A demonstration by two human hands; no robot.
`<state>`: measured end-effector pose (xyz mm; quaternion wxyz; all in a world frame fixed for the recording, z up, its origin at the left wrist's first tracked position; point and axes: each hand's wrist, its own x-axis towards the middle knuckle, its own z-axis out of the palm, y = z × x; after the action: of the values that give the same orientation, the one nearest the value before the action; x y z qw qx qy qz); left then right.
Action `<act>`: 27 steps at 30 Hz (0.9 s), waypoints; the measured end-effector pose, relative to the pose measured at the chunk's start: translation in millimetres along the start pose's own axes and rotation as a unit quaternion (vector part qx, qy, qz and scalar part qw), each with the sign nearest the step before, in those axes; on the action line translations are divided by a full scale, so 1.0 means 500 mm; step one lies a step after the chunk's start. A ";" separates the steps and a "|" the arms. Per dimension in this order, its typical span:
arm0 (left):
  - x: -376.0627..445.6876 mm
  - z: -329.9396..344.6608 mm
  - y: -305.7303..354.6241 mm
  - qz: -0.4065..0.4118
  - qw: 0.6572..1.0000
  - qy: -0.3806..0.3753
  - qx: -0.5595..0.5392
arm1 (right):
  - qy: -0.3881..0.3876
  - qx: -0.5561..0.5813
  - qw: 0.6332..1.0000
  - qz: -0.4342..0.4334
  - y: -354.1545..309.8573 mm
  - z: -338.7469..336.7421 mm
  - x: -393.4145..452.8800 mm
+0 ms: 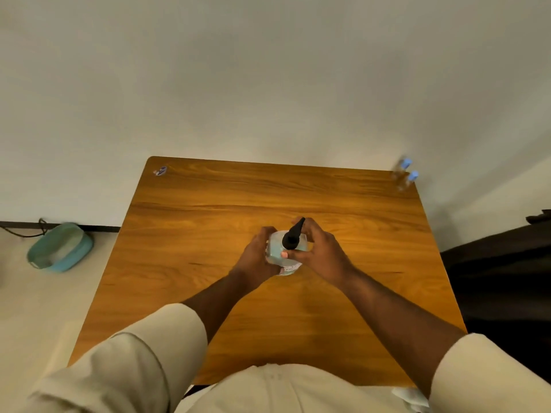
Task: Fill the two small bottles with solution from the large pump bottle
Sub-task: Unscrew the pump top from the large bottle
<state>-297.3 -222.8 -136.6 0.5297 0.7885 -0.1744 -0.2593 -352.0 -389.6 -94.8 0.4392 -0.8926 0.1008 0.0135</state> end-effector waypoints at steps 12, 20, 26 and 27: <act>-0.003 -0.028 0.013 -0.026 1.000 -0.015 0.009 | 0.091 -0.002 0.994 -0.058 -0.027 0.033 -0.004; 0.014 -0.040 0.030 -0.058 0.997 -0.043 0.016 | -0.062 0.036 0.996 -0.053 -0.030 -0.027 0.017; 0.007 -0.032 0.025 -0.054 0.997 -0.015 0.057 | -0.019 0.110 0.993 -0.031 -0.022 -0.023 0.000; 0.006 -0.031 0.026 -0.050 0.997 -0.012 0.066 | -0.014 0.101 0.994 -0.040 -0.020 -0.015 -0.005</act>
<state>-285.6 -217.6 -120.5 0.4612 0.8262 -0.1576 -0.2825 -352.9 -389.1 -82.1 0.5290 -0.8465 0.0597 -0.0015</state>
